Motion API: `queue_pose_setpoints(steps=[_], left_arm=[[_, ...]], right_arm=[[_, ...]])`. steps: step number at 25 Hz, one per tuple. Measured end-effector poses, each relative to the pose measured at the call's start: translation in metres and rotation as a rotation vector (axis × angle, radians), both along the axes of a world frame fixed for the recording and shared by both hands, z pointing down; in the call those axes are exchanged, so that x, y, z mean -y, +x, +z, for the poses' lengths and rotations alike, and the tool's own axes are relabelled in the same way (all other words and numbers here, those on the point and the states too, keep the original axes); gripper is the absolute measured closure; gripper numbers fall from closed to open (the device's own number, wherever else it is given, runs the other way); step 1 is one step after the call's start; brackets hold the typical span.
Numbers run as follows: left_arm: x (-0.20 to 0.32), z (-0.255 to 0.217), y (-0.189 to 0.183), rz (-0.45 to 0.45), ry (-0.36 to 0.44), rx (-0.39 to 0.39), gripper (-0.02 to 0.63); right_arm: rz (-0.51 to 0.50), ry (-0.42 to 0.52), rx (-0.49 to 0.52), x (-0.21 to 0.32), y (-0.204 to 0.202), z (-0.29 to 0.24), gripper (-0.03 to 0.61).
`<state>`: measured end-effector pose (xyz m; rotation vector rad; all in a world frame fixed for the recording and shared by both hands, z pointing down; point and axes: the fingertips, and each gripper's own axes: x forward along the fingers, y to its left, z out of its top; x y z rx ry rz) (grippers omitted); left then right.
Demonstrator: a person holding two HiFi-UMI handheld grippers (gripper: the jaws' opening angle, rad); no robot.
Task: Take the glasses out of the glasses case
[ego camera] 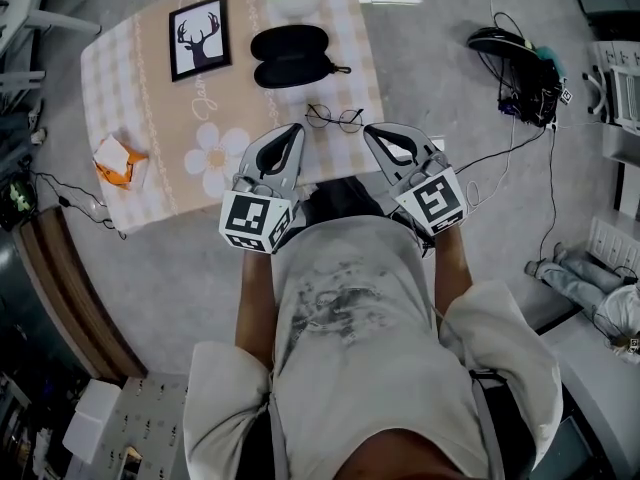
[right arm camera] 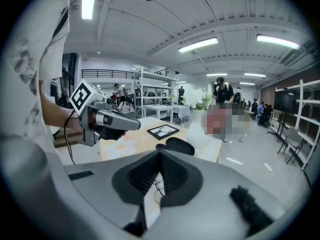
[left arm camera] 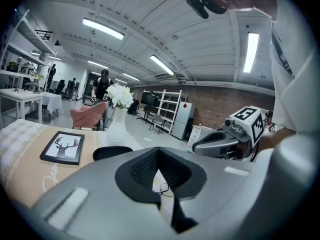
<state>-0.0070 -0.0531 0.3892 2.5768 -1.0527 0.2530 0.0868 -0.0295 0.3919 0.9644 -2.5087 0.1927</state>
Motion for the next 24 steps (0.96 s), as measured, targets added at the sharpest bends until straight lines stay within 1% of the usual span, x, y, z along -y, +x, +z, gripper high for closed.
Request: queue_pose_setpoints(steps=[11,24], left_arm=[[0.0048,-0.0006,-0.0024,-0.008,0.000,-0.003,0.606],[0.0039,0.0035,-0.0048,-0.002,-0.009,0.001,0.606]], right_arm=[[-0.026,0.010,-0.018,0.0036,-0.0057,-0.0018,0.562],[-0.028,0.007,-0.020,0.0028,-0.0089,0.0001,0.562]])
